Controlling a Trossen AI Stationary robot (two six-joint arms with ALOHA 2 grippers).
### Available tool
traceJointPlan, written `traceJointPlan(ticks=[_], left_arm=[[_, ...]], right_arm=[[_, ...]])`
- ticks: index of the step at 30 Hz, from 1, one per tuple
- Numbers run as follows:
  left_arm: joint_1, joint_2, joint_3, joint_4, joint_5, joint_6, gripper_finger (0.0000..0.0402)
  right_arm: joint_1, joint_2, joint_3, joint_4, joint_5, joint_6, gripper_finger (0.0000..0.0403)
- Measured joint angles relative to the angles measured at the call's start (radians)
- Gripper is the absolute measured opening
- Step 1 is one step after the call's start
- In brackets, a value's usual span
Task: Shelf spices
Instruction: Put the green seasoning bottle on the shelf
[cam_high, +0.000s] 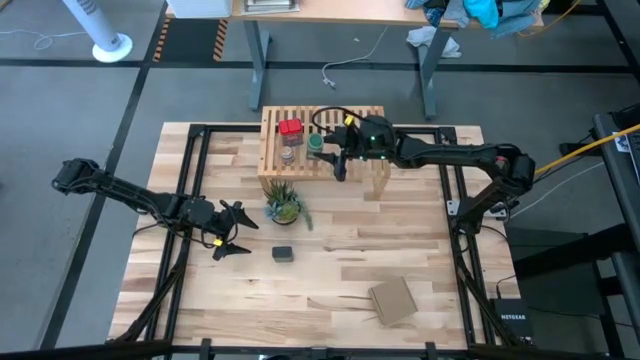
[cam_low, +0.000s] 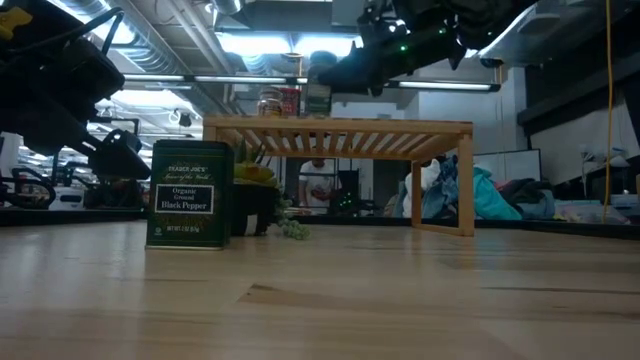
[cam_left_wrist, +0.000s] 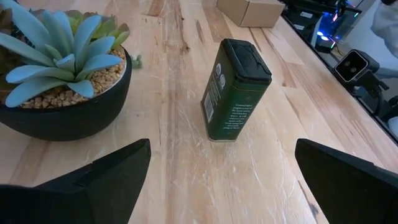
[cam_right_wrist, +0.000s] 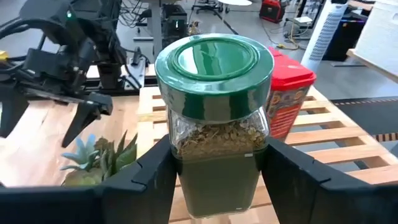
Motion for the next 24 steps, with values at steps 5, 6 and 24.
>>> traceJointPlan(ticks=[5, 6, 24], left_arm=[[0.0, 0.0, 0.0, 0.0, 0.0, -0.001, 0.0392], [0.0, 0.0, 0.0, 0.0, 0.0, -0.001, 0.0392], [0.0, 0.0, 0.0, 0.009, 0.0, -0.001, 0.0392]], right_arm=[[0.0, 0.007, 0.0, 0.009, 0.016, 0.0, 0.0232], [0.0, 0.007, 0.0, 0.01, 0.02, 0.0, 0.0232], [0.0, 0.008, 0.001, -0.052, 0.021, 0.0, 0.0231]])
